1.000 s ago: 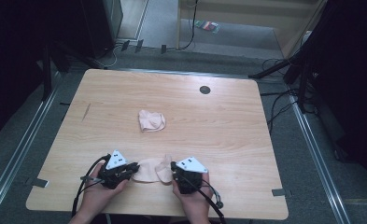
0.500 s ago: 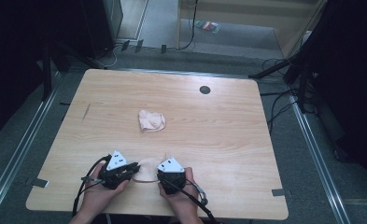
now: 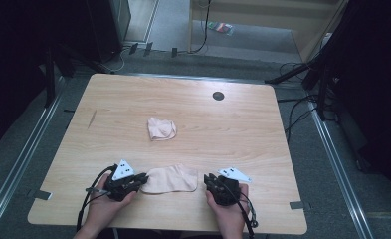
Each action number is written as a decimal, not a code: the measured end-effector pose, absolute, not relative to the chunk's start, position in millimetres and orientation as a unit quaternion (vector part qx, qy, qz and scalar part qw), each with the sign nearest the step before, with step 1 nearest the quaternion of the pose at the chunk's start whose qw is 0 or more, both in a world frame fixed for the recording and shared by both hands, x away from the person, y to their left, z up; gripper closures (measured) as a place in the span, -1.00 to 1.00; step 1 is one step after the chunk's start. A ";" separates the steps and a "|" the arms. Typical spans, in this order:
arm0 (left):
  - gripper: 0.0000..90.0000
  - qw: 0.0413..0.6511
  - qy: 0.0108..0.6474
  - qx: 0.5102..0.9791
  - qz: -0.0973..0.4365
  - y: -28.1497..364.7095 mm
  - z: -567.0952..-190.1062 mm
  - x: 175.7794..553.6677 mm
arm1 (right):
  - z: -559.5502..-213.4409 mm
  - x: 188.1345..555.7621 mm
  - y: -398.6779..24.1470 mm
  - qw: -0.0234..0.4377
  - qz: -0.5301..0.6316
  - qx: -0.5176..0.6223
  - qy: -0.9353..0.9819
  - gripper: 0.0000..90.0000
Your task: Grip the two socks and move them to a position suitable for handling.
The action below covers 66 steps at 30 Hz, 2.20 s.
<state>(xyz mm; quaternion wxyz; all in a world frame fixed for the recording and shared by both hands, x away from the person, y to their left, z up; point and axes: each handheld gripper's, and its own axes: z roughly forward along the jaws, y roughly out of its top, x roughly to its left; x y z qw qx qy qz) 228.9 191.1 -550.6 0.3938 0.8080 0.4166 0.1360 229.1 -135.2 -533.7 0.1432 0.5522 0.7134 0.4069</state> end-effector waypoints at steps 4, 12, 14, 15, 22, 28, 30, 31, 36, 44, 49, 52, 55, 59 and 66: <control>0.53 0.430 0.412 0.793 0.126 200.3 -543.1 226.6 | -528.1 231.7 -139.8 0.133 0.448 0.536 0.703 0.46; 0.74 0.391 0.394 0.819 0.146 185.2 -549.7 226.0 | -545.8 256.6 -93.8 0.177 0.393 0.481 0.764 0.38; 0.79 0.386 0.390 0.822 0.153 183.6 -550.7 225.2 | -548.6 256.9 -91.2 0.191 0.375 0.478 0.771 0.54; 0.81 0.384 0.388 0.824 0.154 183.2 -550.4 224.9 | -549.2 255.9 -90.6 0.192 0.375 0.474 0.773 0.63; 0.99 0.366 0.377 0.837 0.151 184.6 -547.0 222.6 | -545.3 247.5 -98.7 0.177 0.369 0.475 0.779 0.93; 1.00 0.351 0.367 0.848 0.148 188.8 -544.1 220.2 | -538.2 235.0 -119.0 0.142 0.378 0.496 0.769 0.96; 1.00 0.347 0.366 0.850 0.150 188.5 -543.5 217.7 | -535.0 229.6 -124.5 0.141 0.375 0.500 0.767 0.96; 1.00 0.348 0.366 0.850 0.151 188.5 -543.8 217.4 | -535.8 229.7 -124.7 0.139 0.374 0.503 0.767 0.96; 0.73 0.382 0.361 0.842 0.123 194.4 -545.0 219.4 | -541.6 230.5 -115.5 0.116 0.374 0.487 0.781 0.49; -0.04 0.502 0.403 0.753 0.136 217.8 -538.3 231.8 | -518.3 248.2 -108.7 0.142 0.440 0.461 0.757 0.25; -0.25 0.511 0.443 0.717 0.167 235.9 -542.5 246.3 | -503.7 275.9 -84.7 0.165 0.451 0.429 0.765 0.34; -0.26 0.513 0.466 0.700 0.173 244.0 -544.2 251.3 | -496.4 297.1 -71.6 0.164 0.456 0.424 0.765 0.35; -0.28 0.525 0.491 0.674 0.169 251.3 -546.6 256.2 | -492.9 318.6 -62.0 0.166 0.454 0.426 0.765 0.37; -0.40 0.518 0.504 0.667 0.182 253.8 -547.8 258.4 | -491.6 338.2 -55.3 0.172 0.446 0.429 0.766 0.38; -0.51 0.498 0.513 0.676 0.178 247.9 -551.1 260.5 | -492.3 379.6 -34.9 0.187 0.429 0.425 0.775 0.38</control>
